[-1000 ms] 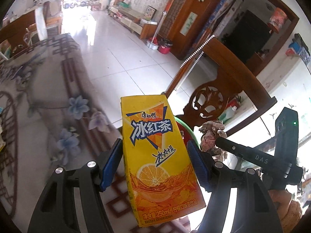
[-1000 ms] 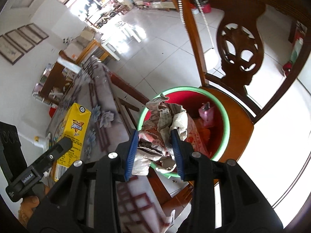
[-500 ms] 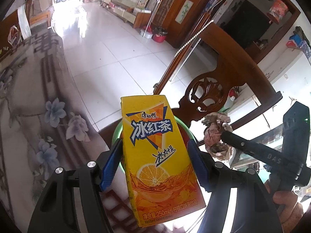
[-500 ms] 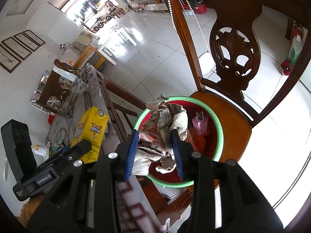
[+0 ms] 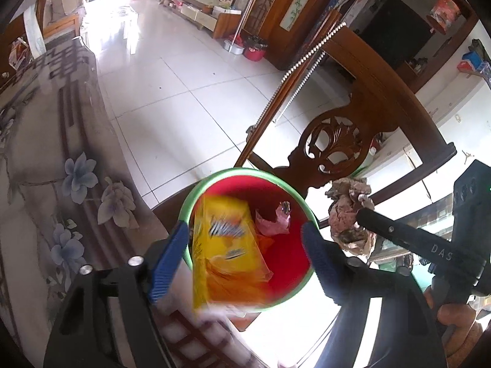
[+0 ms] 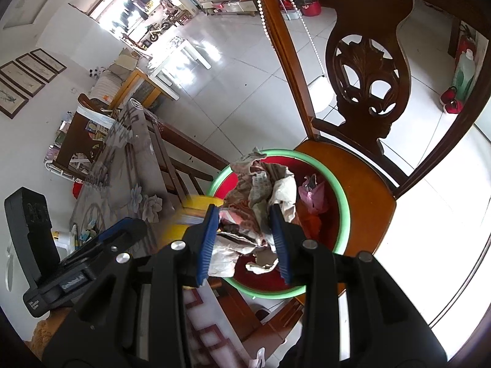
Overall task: Collect trash
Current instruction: 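Open left tool to drop iced-tea carton while right tool releases newspaper into bucket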
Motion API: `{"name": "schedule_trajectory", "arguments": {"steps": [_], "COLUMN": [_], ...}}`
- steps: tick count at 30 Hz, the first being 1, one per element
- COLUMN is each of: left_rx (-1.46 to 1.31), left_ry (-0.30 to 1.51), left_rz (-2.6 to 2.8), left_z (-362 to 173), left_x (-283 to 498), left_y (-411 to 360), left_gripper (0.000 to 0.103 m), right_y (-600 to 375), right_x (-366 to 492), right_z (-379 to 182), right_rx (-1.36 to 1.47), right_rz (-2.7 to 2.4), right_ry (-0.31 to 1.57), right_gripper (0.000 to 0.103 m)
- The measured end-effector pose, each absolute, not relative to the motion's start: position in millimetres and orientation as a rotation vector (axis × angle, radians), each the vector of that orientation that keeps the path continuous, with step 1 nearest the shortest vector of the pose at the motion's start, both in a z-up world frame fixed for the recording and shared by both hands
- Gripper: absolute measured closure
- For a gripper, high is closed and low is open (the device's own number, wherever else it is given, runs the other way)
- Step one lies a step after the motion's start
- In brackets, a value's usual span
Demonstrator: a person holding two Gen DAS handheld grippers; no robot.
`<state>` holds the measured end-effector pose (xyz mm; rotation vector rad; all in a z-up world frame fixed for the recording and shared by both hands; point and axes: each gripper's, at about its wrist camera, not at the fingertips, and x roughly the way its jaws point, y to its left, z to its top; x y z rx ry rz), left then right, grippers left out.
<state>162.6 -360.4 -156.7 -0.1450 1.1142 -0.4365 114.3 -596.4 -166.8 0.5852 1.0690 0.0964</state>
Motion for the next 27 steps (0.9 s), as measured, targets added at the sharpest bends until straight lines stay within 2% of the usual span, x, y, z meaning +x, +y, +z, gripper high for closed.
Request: {"name": "schedule_trajectory", "arguments": {"steps": [11,27], "left_rx": [-0.163,-0.283], "left_ry": [1.085,1.072], "left_rz": [-0.434,-0.296], "left_z": [-143,-141], "left_x": [151,121], "left_y": [-346,-281], "left_gripper": [0.027,0.027], "right_y": [-590,-555], "right_x": [122,133], "right_z": [-171,-176], "right_rx": [0.579,0.508], "right_rz": [0.112,0.159], "right_ry": [1.084,1.121], "right_gripper": [0.068,0.066]}}
